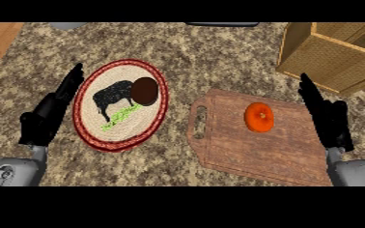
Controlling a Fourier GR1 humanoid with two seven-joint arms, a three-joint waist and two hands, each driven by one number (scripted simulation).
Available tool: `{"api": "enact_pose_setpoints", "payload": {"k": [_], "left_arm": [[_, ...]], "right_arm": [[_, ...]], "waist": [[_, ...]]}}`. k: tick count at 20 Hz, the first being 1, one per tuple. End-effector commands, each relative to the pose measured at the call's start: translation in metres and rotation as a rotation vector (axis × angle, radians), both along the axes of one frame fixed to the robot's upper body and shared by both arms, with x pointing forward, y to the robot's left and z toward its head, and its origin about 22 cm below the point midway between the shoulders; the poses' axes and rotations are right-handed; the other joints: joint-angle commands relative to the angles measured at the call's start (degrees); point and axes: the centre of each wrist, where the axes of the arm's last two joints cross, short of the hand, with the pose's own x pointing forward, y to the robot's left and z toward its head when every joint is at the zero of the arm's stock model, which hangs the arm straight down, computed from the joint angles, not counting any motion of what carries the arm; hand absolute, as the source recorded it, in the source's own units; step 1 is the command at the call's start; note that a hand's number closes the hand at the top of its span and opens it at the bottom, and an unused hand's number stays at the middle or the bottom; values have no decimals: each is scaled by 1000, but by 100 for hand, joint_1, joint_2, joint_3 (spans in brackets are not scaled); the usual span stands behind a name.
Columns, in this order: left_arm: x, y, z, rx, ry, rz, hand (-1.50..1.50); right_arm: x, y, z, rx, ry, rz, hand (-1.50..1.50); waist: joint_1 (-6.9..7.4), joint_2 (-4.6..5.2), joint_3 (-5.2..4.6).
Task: Pick the squash from the cutting board and place it in the basket
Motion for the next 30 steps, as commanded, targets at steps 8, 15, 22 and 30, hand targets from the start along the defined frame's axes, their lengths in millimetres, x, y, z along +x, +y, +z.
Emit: {"api": "enact_pose_setpoints", "payload": {"k": [8,15,22,30], "left_arm": [[17,-7,0,-193,30,202,0],[13,-8,3,-158,30,245,0],[10,7,-1,-181,62,273,0],[13,1,-9,-188,56,286,0]], "right_arm": [[58,30,72,274,-527,481,150],[62,62,42,-175,-517,65,-150],[65,0,141,-530,-244,104,-150],[50,-9,176,-734,185,461,-150]], "waist": [[101,-188,195],[-18,-238,144],[-154,-271,127],[-176,-246,134]]}}
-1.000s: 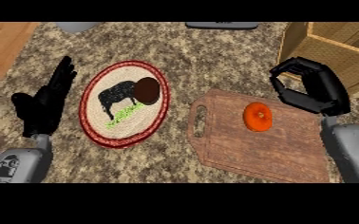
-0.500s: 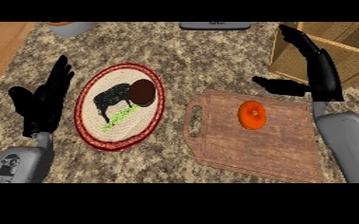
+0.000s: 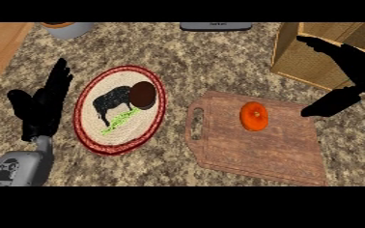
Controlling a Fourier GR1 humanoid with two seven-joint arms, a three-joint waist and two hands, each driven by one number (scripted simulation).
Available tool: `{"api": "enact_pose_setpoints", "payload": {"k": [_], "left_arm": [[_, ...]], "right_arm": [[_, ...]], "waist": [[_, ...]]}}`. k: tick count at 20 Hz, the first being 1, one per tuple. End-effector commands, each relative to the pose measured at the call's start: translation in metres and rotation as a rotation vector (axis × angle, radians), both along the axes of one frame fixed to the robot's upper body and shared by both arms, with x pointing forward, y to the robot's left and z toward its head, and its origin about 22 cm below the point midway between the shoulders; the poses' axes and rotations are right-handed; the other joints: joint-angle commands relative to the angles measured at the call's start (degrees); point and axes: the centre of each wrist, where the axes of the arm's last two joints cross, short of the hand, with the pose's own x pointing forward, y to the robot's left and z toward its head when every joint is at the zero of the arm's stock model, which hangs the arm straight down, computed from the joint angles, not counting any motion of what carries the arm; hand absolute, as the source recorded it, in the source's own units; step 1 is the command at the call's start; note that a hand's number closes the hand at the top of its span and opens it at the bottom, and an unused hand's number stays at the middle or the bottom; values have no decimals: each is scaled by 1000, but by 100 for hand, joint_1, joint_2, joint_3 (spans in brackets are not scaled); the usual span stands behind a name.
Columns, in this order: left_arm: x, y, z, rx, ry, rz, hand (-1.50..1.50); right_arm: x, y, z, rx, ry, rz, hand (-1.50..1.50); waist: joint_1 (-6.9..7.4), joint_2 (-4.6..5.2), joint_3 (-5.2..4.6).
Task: Pick the squash from the cutting board and place it in the basket
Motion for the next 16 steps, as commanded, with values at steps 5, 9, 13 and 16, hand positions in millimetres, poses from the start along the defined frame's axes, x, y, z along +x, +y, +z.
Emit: {"api": "enact_pose_setpoints", "payload": {"k": [5,9,13,16], "left_arm": [[6,-8,-3,-6,2,-7,0],[-12,-12,10,-13,-13,-7,0],[-3,1,7,-21,4,-18,0],[-4,10,2,2,3,-22,0]], "right_arm": [[-24,6,54,-74,204,89,-150],[-29,-3,44,1,191,53,-150],[-24,-8,16,85,127,22,-150],[-22,5,1,123,131,20,-150]], "waist": [[44,32,19],[93,34,24],[99,48,26],[117,51,24]]}}
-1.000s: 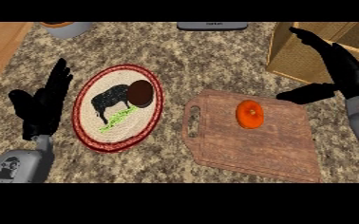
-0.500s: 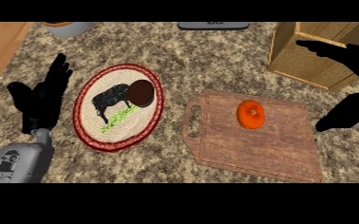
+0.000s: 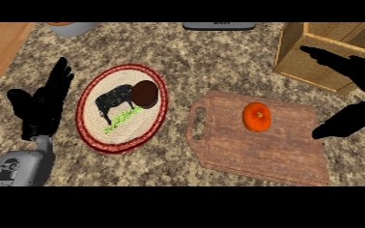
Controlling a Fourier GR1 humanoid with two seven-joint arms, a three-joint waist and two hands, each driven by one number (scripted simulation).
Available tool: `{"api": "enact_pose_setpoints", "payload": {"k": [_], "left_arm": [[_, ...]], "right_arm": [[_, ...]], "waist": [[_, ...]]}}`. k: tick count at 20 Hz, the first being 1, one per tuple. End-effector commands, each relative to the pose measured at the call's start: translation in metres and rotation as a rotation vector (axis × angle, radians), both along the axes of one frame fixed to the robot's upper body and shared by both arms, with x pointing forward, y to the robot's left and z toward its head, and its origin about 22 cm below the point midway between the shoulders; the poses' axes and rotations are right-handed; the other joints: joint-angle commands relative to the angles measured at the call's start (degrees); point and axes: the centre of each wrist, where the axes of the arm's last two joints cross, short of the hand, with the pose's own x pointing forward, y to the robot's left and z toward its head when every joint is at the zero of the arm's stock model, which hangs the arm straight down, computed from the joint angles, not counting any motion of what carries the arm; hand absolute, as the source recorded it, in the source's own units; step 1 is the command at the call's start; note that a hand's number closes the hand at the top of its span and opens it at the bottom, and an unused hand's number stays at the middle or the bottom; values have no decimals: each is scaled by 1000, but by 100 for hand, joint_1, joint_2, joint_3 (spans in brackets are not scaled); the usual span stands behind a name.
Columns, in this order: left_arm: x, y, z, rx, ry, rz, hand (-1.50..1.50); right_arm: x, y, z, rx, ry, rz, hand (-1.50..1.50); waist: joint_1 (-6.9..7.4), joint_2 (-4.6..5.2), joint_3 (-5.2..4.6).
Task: Pick the squash from the cutting board and place it in the basket
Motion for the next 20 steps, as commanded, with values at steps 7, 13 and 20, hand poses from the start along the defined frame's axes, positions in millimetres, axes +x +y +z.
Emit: {"api": "enact_pose_setpoints", "payload": {"k": [7,13,20], "left_arm": [[2,-4,7,-9,-9,-13,0],[-5,-5,-17,-4,3,-3,0],[-5,3,11,5,-16,-7,0]], "right_arm": [[4,17,-67,52,0,24,-150],[-19,25,-109,61,-83,20,-150],[-21,10,-126,60,-105,21,-150]], "waist": [[29,7,1],[7,8,1],[11,5,2]]}}
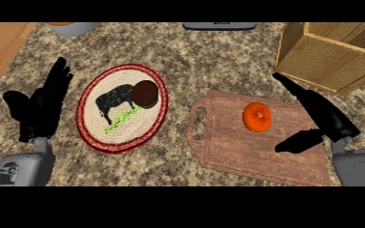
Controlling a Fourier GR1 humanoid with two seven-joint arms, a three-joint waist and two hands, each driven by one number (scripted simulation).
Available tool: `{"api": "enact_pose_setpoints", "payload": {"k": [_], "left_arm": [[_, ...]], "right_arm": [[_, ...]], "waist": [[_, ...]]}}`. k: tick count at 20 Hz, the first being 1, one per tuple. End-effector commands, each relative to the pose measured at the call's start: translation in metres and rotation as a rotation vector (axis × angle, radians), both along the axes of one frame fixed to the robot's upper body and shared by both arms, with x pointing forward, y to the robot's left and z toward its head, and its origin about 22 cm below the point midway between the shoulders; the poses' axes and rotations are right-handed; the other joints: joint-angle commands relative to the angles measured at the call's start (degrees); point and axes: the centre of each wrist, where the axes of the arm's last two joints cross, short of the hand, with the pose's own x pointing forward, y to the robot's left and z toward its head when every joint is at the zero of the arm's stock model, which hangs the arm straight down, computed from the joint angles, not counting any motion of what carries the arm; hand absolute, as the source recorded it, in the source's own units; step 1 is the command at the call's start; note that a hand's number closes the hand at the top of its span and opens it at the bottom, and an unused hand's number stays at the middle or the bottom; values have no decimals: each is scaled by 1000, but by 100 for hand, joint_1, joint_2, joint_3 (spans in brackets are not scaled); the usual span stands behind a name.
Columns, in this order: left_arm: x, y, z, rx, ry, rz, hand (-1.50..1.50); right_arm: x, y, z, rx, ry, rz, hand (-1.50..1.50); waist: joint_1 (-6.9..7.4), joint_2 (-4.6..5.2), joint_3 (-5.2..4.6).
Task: Pick the squash from the cutting board and place it in the basket
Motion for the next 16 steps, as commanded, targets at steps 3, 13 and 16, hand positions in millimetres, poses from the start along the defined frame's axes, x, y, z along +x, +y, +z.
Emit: {"api": "enact_pose_setpoints", "payload": {"k": [3,13,16], "left_arm": [[5,-14,5,-5,-8,17,0],[12,5,1,-15,14,1,0],[0,11,8,-23,-6,10,0]], "right_arm": [[-5,-1,-18,34,-4,13,-150],[6,22,-41,9,0,2,-150],[-17,28,-36,-41,11,-22,-150]], "waist": [[-5,1,1],[0,6,0],[-13,-3,-1]]}}
